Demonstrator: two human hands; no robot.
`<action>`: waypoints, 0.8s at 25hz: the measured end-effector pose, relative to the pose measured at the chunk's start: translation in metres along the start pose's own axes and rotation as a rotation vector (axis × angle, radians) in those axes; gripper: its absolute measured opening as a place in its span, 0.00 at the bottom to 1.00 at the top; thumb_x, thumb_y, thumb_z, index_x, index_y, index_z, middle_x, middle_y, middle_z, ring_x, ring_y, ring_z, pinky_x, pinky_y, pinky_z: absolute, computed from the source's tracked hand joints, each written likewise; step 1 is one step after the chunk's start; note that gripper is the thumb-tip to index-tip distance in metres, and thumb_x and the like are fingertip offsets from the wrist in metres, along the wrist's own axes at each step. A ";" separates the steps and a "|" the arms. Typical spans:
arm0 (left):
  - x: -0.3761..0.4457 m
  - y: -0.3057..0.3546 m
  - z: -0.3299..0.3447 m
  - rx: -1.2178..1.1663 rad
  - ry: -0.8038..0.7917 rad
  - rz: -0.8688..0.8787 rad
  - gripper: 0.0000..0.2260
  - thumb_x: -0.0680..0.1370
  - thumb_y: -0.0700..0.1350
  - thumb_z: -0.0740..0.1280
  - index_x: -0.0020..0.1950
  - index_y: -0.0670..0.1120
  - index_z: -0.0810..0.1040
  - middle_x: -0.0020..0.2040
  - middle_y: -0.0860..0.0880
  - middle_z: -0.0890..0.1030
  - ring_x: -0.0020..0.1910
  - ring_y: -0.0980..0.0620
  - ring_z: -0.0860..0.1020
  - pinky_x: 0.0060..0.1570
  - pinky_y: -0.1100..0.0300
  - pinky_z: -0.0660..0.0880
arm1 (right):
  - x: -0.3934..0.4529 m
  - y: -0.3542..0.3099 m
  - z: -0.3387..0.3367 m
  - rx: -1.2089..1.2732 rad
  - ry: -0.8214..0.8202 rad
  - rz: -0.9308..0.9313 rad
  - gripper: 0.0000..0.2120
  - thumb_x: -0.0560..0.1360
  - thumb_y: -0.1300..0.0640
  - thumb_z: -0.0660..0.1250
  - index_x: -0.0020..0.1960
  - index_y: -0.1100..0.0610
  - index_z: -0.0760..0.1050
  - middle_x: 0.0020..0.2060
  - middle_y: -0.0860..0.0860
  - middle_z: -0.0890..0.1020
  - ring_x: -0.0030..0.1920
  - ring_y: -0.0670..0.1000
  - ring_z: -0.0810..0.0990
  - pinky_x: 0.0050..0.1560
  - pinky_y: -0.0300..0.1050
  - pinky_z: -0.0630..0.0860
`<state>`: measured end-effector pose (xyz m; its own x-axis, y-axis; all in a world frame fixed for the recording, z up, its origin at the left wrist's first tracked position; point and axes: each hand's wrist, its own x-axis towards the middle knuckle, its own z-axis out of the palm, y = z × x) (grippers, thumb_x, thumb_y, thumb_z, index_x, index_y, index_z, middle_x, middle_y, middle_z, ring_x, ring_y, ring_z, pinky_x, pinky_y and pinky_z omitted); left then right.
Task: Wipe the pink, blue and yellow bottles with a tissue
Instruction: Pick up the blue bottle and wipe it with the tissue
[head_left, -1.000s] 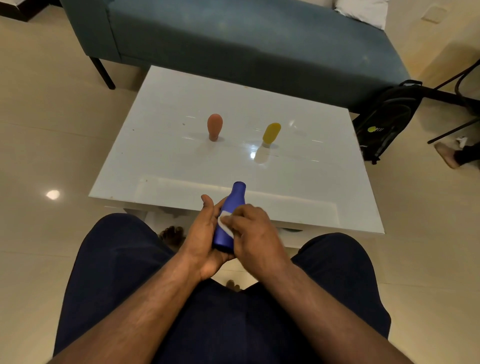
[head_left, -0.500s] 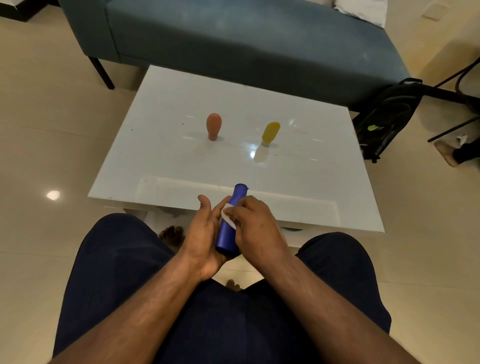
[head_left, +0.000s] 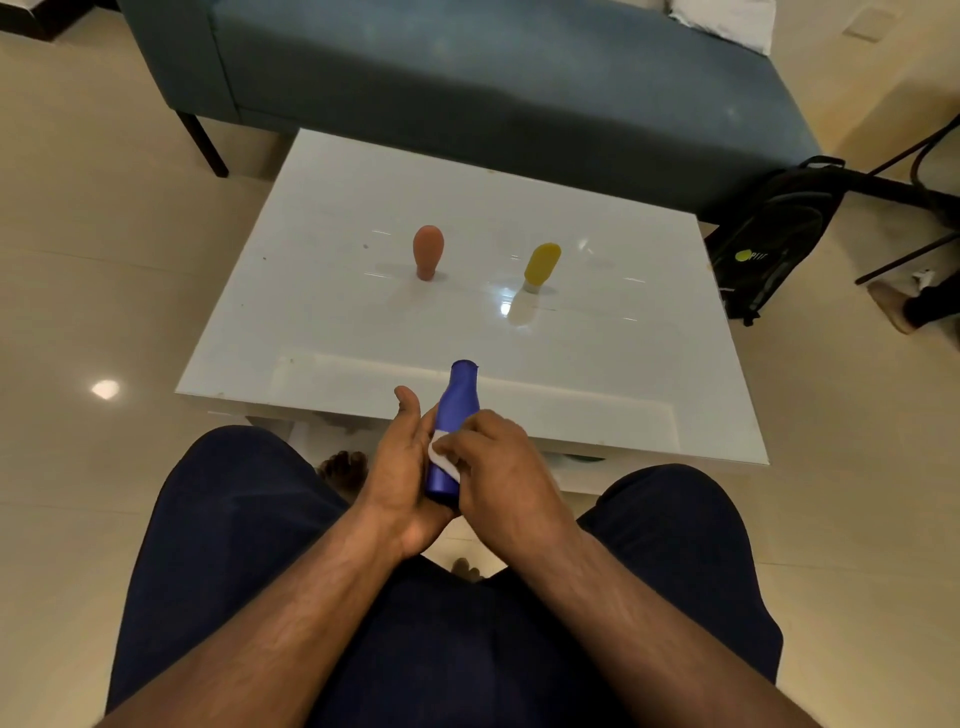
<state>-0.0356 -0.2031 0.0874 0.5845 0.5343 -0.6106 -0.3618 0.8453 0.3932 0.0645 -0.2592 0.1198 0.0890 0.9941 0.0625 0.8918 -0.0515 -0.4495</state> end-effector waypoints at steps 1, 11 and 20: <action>-0.001 -0.001 0.002 0.029 0.015 -0.015 0.32 0.78 0.71 0.56 0.67 0.50 0.80 0.56 0.41 0.84 0.52 0.43 0.84 0.49 0.45 0.81 | 0.007 0.002 -0.003 0.026 0.016 0.053 0.10 0.73 0.62 0.69 0.53 0.54 0.81 0.44 0.51 0.77 0.44 0.52 0.76 0.46 0.46 0.77; -0.007 -0.007 0.008 0.668 0.012 0.252 0.19 0.79 0.40 0.69 0.67 0.56 0.75 0.58 0.53 0.84 0.59 0.49 0.80 0.62 0.50 0.75 | 0.041 0.040 -0.048 0.627 0.372 0.549 0.08 0.76 0.59 0.67 0.47 0.45 0.80 0.44 0.42 0.82 0.48 0.45 0.79 0.51 0.53 0.80; -0.001 -0.013 0.009 0.895 0.090 0.504 0.19 0.76 0.35 0.72 0.55 0.59 0.78 0.52 0.48 0.83 0.52 0.48 0.80 0.56 0.55 0.78 | 0.020 -0.001 -0.071 0.254 0.010 0.251 0.08 0.77 0.56 0.66 0.53 0.49 0.80 0.48 0.41 0.76 0.49 0.40 0.74 0.48 0.26 0.68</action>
<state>-0.0246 -0.2147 0.0893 0.4448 0.8547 -0.2677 0.1451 0.2262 0.9632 0.0967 -0.2460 0.1854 0.2970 0.9523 -0.0695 0.7031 -0.2674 -0.6589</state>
